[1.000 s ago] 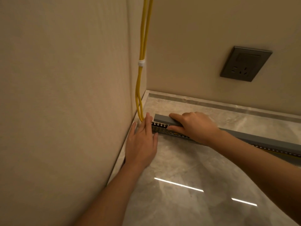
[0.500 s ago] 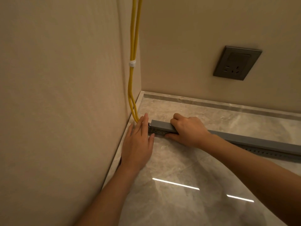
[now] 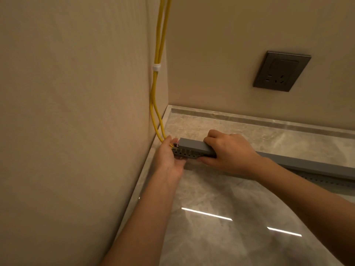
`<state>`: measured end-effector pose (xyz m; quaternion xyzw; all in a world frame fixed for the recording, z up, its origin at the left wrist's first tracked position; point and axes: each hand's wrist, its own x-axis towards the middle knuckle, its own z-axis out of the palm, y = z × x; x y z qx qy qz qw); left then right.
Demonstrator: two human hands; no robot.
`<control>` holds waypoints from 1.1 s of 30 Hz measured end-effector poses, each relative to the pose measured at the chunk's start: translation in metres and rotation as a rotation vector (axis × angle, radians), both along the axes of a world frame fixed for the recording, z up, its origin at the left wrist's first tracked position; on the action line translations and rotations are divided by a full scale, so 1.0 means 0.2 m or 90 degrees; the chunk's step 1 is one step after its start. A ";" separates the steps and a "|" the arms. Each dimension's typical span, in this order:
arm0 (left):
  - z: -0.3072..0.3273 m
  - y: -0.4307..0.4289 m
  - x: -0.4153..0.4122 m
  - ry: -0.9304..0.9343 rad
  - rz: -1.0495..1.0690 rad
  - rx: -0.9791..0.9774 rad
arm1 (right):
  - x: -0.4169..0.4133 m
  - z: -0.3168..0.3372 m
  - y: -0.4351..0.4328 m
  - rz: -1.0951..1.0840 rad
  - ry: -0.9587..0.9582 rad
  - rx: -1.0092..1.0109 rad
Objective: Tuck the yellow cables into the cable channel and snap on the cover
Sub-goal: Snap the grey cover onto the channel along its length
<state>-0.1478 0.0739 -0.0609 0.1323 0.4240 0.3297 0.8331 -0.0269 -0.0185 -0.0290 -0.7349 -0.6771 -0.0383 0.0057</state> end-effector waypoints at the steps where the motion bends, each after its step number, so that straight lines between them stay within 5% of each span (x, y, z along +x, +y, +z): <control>1: 0.00 0.01 0.00 -0.007 -0.011 -0.012 | 0.00 0.01 0.00 -0.005 0.003 0.006; 11: -0.02 0.00 -0.01 -0.019 -0.047 -0.006 | -0.08 0.18 0.04 0.045 -0.094 0.090; 33: -0.10 -0.04 -0.04 -0.055 -0.009 0.028 | -0.03 -0.07 0.08 0.028 -0.050 -0.018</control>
